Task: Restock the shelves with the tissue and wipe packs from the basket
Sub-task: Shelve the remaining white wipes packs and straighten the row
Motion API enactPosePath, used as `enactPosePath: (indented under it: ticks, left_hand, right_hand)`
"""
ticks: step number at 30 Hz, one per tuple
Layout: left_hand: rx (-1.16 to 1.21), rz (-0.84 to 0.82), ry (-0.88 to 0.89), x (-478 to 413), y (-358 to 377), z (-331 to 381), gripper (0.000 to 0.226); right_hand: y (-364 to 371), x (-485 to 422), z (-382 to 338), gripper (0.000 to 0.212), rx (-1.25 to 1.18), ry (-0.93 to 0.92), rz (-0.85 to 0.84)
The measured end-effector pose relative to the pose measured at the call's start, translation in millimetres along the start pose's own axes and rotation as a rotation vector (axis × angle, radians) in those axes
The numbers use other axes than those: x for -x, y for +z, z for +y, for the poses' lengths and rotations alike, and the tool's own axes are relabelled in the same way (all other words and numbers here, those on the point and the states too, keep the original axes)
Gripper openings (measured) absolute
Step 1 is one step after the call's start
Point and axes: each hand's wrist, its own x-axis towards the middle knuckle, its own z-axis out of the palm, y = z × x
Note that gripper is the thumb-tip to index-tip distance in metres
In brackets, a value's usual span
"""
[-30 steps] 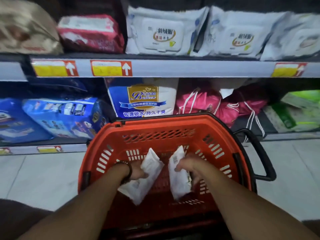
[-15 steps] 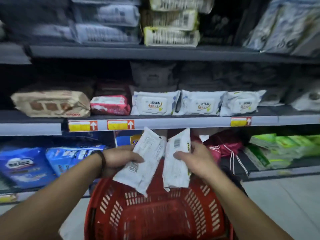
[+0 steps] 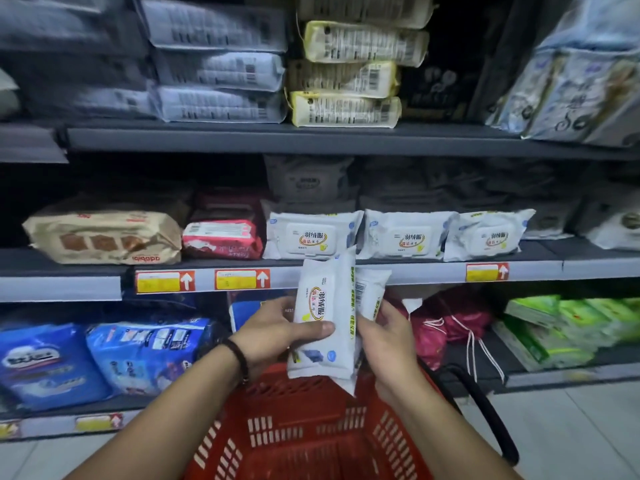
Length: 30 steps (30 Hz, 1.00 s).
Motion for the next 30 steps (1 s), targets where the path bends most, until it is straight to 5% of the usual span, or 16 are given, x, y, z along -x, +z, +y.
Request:
enactPosePath:
  ticks: [4,9,14,17,20,23,27,30]
  left_hand:
    - [0.207,-0.044,0.007,3.3,2.6,12.5,0.050]
    - [0.362,0.211,0.112,-4.2,-1.5,9.8,0.050]
    - [0.472,0.382,0.180,-9.9,-1.1,6.6,0.043]
    - [0.519,0.285,0.209,-8.4,17.9,2.5,0.038]
    - [0.646,0.120,0.133,-6.8,37.4,-5.0,0.090]
    - [0.696,0.112,0.158,-8.0,36.7,-5.9,0.114]
    - [0.706,0.255,0.253,-7.8,29.9,1.6,0.075]
    - [0.766,0.203,0.265,-3.8,31.9,7.5,0.060]
  right_hand:
    - [2.8,-3.6,-3.3,0.014,-0.049,-0.033,0.024]
    - [1.9,-4.6,-12.5,0.017,-0.068,-0.056,0.100]
    - [-0.9,-4.6,-15.8,0.021,0.223,-0.246,0.217]
    - [8.4,8.8,-20.9,0.050,0.575,-0.480,0.308]
    - [29.6,27.9,-21.4,0.074,0.815,-0.681,0.170]
    - [26.8,29.2,-20.9,0.074,0.751,-0.643,-0.025]
    - [6.4,16.2,-34.8,0.066,0.422,-0.547,-0.106]
    - [-5.2,3.9,-40.2,0.058,0.508,-0.529,0.013]
